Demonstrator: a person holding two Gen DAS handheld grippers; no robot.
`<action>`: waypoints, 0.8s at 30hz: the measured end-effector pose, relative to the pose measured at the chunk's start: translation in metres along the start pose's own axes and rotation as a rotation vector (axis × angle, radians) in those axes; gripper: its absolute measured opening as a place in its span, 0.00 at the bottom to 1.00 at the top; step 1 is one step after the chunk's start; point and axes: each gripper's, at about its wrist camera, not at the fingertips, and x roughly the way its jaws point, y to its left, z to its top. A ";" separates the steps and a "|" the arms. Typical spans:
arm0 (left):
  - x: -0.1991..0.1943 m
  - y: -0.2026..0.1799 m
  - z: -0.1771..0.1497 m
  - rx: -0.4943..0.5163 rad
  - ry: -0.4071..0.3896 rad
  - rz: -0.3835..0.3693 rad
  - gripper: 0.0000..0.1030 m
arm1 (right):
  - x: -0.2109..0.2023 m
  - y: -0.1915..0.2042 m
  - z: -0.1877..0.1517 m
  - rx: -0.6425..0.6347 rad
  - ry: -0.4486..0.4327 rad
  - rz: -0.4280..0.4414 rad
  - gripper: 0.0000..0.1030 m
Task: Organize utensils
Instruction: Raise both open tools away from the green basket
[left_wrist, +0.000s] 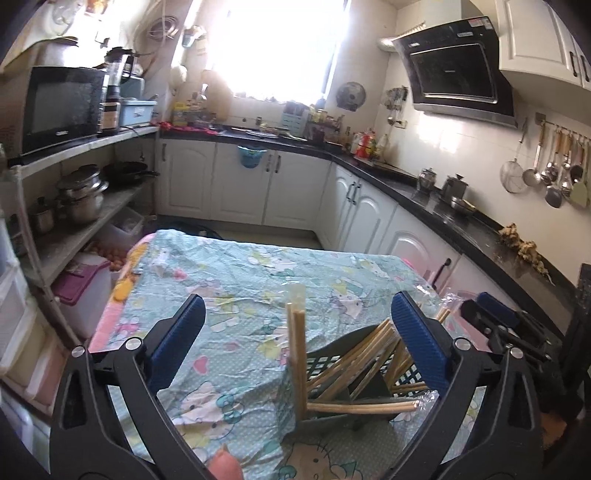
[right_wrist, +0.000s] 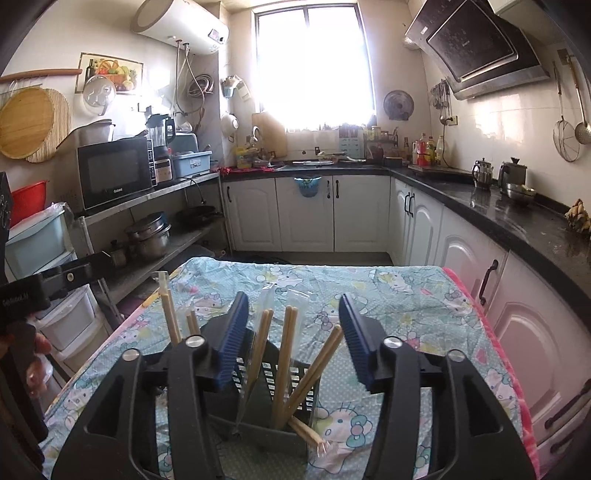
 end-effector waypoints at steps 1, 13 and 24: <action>-0.003 0.000 0.000 -0.003 0.002 0.007 0.90 | -0.005 0.000 0.000 -0.002 -0.005 -0.004 0.56; -0.046 -0.004 -0.023 0.014 0.029 0.046 0.90 | -0.057 0.006 -0.013 0.000 -0.043 -0.003 0.88; -0.060 -0.011 -0.077 0.060 0.106 0.096 0.90 | -0.083 0.022 -0.059 -0.046 0.041 0.018 0.93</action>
